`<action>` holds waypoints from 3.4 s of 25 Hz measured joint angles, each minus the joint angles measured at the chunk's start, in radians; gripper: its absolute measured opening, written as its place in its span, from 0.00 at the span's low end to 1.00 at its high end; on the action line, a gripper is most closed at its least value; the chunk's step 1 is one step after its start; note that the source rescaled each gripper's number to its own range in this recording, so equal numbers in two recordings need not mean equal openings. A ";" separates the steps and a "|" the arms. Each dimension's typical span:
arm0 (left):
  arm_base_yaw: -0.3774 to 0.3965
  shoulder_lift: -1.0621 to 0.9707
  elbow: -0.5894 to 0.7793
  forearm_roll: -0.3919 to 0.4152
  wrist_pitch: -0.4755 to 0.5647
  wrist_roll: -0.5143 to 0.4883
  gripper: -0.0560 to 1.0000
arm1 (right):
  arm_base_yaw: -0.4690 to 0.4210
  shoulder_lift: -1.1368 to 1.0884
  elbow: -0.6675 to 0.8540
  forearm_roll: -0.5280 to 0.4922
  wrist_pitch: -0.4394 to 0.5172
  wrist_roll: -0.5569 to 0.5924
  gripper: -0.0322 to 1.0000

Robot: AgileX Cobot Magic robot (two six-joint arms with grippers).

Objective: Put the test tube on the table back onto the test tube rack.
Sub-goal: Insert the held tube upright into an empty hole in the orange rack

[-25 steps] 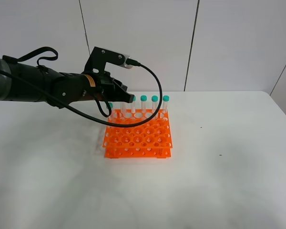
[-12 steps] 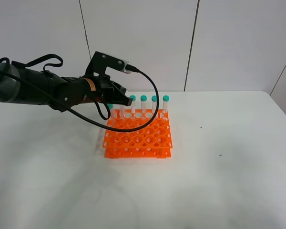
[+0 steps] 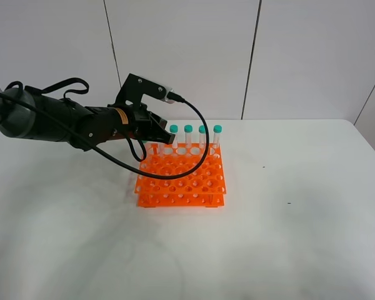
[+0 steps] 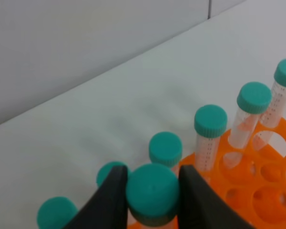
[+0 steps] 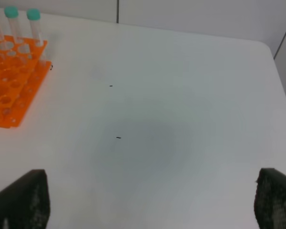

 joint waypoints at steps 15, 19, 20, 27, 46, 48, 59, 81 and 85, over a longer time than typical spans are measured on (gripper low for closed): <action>0.005 0.055 0.000 0.000 -0.012 0.001 0.06 | 0.000 0.000 0.000 0.002 0.000 0.000 0.94; 0.005 0.067 0.000 0.000 -0.030 0.001 0.06 | 0.000 0.000 0.000 0.002 0.000 0.000 0.94; 0.005 0.071 0.000 0.000 -0.034 0.001 0.06 | 0.000 0.000 0.000 0.002 0.000 0.000 0.94; 0.005 0.104 0.000 0.000 -0.051 0.001 0.06 | 0.000 0.000 0.000 0.002 0.000 0.000 0.94; 0.005 0.108 0.000 0.000 -0.056 -0.088 0.05 | 0.000 0.000 0.000 0.002 0.000 0.000 0.94; 0.005 0.108 0.000 0.000 -0.056 -0.088 0.05 | 0.000 0.000 0.000 0.002 0.000 0.000 0.94; 0.005 0.108 0.000 0.000 -0.058 -0.080 0.05 | 0.000 0.000 0.000 0.002 0.000 0.000 0.94; 0.005 0.111 0.057 0.000 -0.173 -0.051 0.05 | 0.000 0.000 0.000 0.002 0.000 0.000 0.94; 0.005 0.115 0.070 0.000 -0.197 -0.051 0.05 | 0.000 0.000 0.000 0.002 0.000 0.000 0.94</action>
